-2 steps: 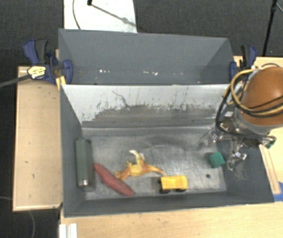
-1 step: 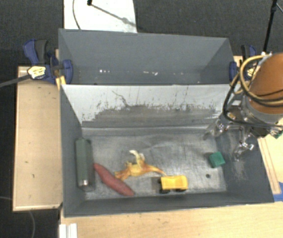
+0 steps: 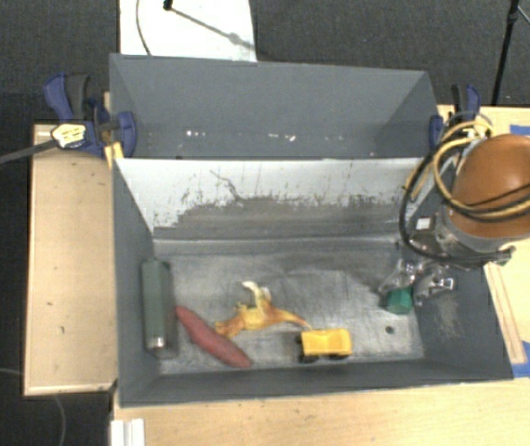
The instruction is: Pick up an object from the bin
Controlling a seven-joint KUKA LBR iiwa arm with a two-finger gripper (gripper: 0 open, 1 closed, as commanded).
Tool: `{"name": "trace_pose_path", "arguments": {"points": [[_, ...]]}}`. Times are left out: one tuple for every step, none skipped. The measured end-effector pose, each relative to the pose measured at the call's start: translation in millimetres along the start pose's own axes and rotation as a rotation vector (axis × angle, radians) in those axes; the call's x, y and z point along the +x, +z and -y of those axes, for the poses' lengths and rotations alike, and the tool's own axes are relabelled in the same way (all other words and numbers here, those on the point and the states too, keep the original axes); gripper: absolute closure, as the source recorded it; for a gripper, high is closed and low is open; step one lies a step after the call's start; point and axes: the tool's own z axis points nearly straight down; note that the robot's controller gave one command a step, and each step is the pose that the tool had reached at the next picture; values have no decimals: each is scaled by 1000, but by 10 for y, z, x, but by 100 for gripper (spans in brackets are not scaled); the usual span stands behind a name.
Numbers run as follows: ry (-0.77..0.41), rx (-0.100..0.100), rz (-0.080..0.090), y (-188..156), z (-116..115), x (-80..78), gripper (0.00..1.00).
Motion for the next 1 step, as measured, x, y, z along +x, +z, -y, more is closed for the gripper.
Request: {"name": "trace_pose_path", "arguments": {"points": [[5, -1, 0, -1, 1, 0, 100]]}}
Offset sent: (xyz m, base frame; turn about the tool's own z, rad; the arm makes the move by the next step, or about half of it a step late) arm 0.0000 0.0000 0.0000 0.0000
